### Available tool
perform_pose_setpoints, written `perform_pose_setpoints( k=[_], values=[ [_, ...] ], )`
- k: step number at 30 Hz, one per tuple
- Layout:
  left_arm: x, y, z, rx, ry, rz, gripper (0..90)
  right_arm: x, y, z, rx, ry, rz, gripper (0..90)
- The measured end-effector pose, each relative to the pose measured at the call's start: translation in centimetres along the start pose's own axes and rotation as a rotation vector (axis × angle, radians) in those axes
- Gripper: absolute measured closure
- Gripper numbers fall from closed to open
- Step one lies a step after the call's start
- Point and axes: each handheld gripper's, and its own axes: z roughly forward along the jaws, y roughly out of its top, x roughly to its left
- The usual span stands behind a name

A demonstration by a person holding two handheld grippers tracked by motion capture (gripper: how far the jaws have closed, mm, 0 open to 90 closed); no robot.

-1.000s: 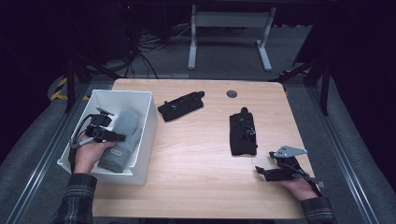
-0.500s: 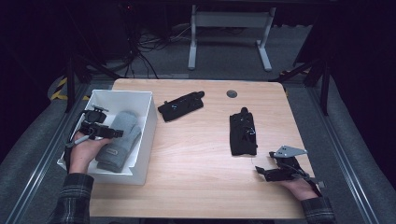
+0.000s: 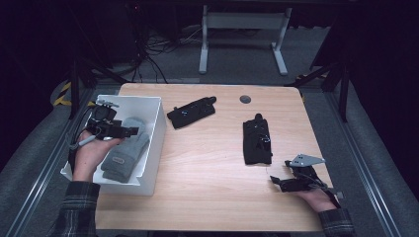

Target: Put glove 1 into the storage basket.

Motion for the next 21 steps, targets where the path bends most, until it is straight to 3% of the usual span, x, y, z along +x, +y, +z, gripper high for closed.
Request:
perform_pose_setpoints(
  k=[11, 21],
  values=[
    [-4.7, 2.4, -0.9, -0.055, -0.085, 0.105, 25.8, 0.0, 0.0, 0.0, 0.002, 0.001, 0.003, 14.0],
    [-8.8, 3.2, 0.6, -0.06, -0.156, 0.179, 25.7, 0.0, 0.0, 0.0, 0.002, 0.001, 0.002, 14.0]
  ],
)
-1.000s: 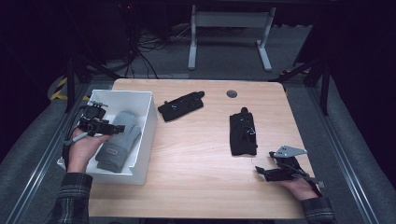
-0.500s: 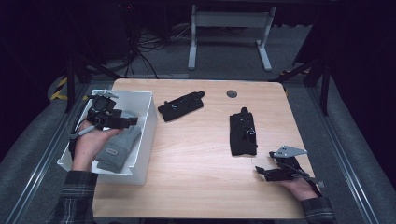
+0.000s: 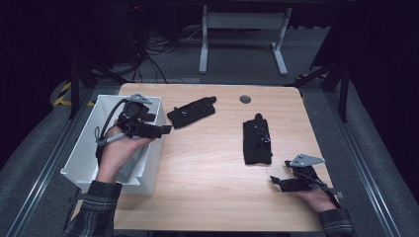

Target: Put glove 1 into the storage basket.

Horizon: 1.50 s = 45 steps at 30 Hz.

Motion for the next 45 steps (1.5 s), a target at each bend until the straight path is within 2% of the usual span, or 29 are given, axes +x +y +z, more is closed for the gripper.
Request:
perform_pose_setpoints(
  k=[6, 8, 15, 16, 19, 24, 29, 31, 39, 41, 44, 45],
  values=[
    [-2.5, 0.1, 2.4, 0.019, -0.048, 0.031, 25.6, 0.0, 0.0, 0.0, 0.001, -0.001, 0.0, 13.8],
    [-2.8, 0.1, 2.7, 0.023, -0.053, 0.04, 25.4, 0.0, 0.0, 0.0, 0.001, -0.002, 0.0, 13.7],
    [-5.2, -0.7, 5.6, 0.045, -0.081, 0.064, 25.3, -0.1, 0.0, 0.0, 0.005, -0.008, 0.001, 11.9],
    [-5.2, -0.7, 5.6, 0.045, -0.081, 0.064, 25.3, -0.1, 0.0, 0.0, 0.005, -0.01, 0.002, 11.9],
    [-6.3, -1.3, 7.0, 0.063, -0.079, 0.088, 25.0, -0.1, 0.0, 0.0, 0.005, -0.01, 0.001, 12.0],
    [-7.2, -2.7, 8.9, 0.076, -0.067, 0.12, 23.4, 0.0, 0.0, 0.0, 0.003, -0.007, -0.001, 12.8],
    [-7.7, -4.3, 10.7, 0.103, -0.049, 0.139, 21.2, 0.0, 0.0, 0.0, 0.003, -0.007, -0.001, 12.7],
    [-7.7, -4.9, 11.3, 0.104, -0.051, 0.131, 20.8, 0.0, 0.0, 0.0, 0.003, -0.008, -0.002, 12.1],
    [-7.3, -7.1, 13.4, 0.135, -0.041, 0.149, 18.5, 0.0, 0.1, 0.1, 0.005, -0.012, -0.003, 11.2],
    [-7.0, -7.7, 13.8, 0.139, -0.048, 0.141, 17.7, 0.0, 0.1, 0.0, 0.006, -0.007, -0.009, 14.3],
    [-6.8, -8.5, 14.4, 0.151, -0.043, 0.146, 15.1, 0.2, 0.3, -0.3, 0.008, -0.01, -0.035, 25.2],
    [-6.8, -8.5, 14.4, 0.151, -0.043, 0.146, 14.5, 0.2, 0.3, -0.3, 0.008, -0.01, -0.035, 25.2]
  ],
)
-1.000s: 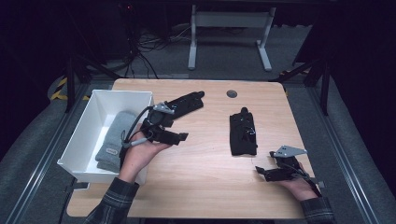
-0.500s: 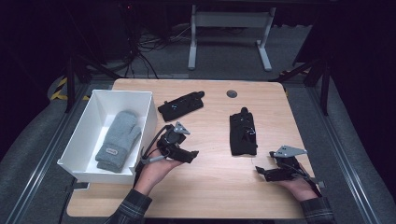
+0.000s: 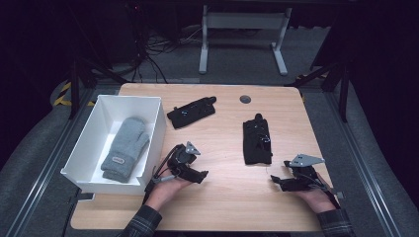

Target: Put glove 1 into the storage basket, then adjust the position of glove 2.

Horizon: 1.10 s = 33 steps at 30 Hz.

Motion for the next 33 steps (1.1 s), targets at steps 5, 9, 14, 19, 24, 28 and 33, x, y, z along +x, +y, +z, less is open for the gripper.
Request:
perform_pose_setpoints(
  k=[5, 9, 14, 19, 24, 28, 33],
  values=[
    [0.0, -1.2, 0.8, 0.034, 0.008, 0.018, 12.6, 0.1, 0.6, -0.6, 0.004, 0.003, -0.018, 44.2],
    [-0.3, -1.6, 1.1, 0.024, 0.023, 0.068, 7.6, 0.1, 1.3, -1.2, -0.013, 0.02, -0.028, 65.6],
    [-0.2, -2.2, 1.5, -0.03, 0.006, 0.088, 0.0, 0.0, 2.4, -1.2, -0.027, 0.026, -0.028, 88.9],
    [-0.3, -2.7, 1.7, -0.086, 0.019, 0.069, 0.0, -0.6, 4.1, -0.6, -0.035, 0.04, -0.014, 90.0],
    [-0.3, -2.7, 1.7, -0.086, 0.018, 0.068, 0.0, -1.4, 5.5, 0.6, -0.035, 0.046, -0.004, 90.0],
    [-0.3, -2.7, 1.7, -0.087, 0.018, 0.069, 0.0, -2.4, 6.6, 1.8, -0.038, 0.038, 0.01, 90.0],
    [-0.3, -2.7, 1.7, -0.086, 0.016, 0.073, 0.0, -3.2, 7.2, 3.0, -0.026, 0.027, 0.019, 90.0]
  ],
)
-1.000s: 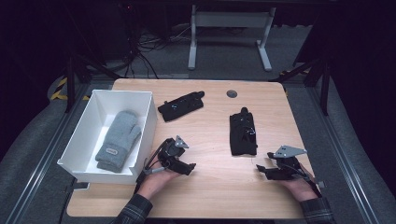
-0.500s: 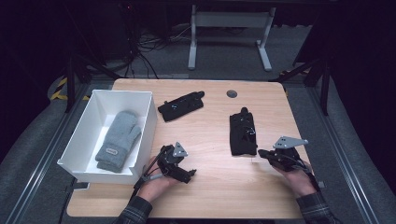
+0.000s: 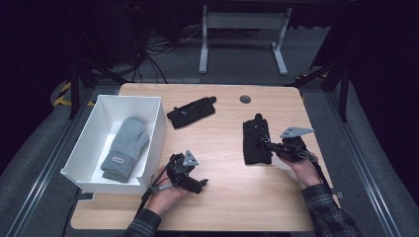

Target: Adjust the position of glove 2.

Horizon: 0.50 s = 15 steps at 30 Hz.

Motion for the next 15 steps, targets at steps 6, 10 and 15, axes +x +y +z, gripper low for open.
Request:
perform_pose_setpoints(
  k=[6, 10, 15],
  values=[
    [0.0, 0.0, 0.0, 0.001, -0.002, 0.001, 0.0, -1.4, 0.0, 2.3, 0.045, -0.012, 0.021, 90.0],
    [0.0, 0.0, 0.0, 0.001, -0.004, 0.001, 0.0, -1.5, -0.4, 2.9, 0.067, -0.015, 0.023, 90.0],
    [0.0, 0.0, 0.0, 0.001, -0.004, 0.001, 0.1, -1.3, -0.6, 2.6, 0.07, -0.009, 0.012, 90.0]
  ],
)
